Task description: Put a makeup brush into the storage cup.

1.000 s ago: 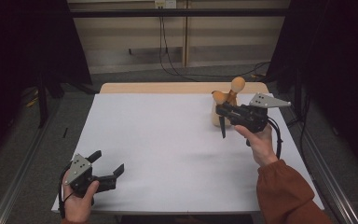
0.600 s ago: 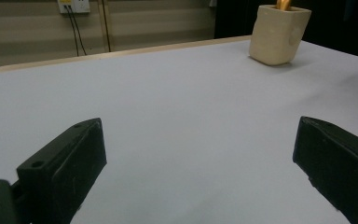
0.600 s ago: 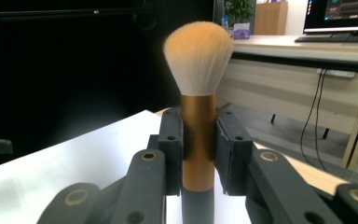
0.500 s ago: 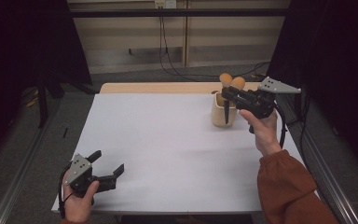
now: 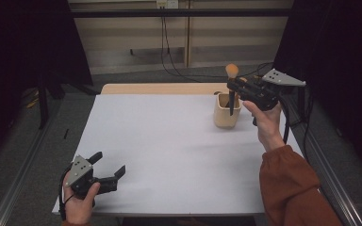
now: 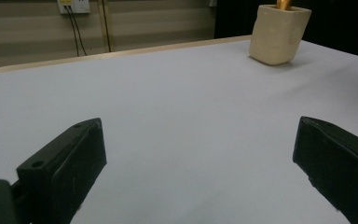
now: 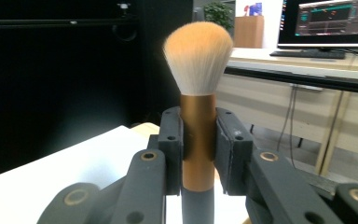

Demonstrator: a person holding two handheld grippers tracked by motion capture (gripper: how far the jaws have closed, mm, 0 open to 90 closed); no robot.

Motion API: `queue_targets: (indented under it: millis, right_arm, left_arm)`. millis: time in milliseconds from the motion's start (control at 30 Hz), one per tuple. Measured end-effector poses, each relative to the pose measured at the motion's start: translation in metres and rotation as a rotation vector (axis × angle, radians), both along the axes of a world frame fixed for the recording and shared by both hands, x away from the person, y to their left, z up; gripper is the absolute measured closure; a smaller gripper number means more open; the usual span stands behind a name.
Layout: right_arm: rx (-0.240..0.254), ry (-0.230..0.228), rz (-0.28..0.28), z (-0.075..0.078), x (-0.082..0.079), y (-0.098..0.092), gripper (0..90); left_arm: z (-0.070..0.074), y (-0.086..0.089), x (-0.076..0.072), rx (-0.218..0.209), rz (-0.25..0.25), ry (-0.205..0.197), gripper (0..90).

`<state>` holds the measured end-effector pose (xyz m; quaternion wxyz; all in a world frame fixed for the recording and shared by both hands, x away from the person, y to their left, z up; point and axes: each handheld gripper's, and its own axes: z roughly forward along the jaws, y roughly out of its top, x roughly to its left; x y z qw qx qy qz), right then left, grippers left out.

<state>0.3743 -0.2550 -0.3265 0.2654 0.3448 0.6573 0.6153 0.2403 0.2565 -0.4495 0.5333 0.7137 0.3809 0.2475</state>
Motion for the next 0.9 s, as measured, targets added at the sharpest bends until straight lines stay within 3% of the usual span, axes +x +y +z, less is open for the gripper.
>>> queue_targets:
  millis: [500,900]
  right_arm:
    - [-0.014,0.011,-0.094,0.001,0.031,-0.002,73.8]
    - [-0.022,0.022,-0.099,-0.005,0.045,0.001,73.8]
  left_arm:
    - [0.0,0.001,0.0,0.006,-0.005,0.0,2.5]
    - [0.0,0.001,0.0,0.005,-0.005,0.003,2.5]
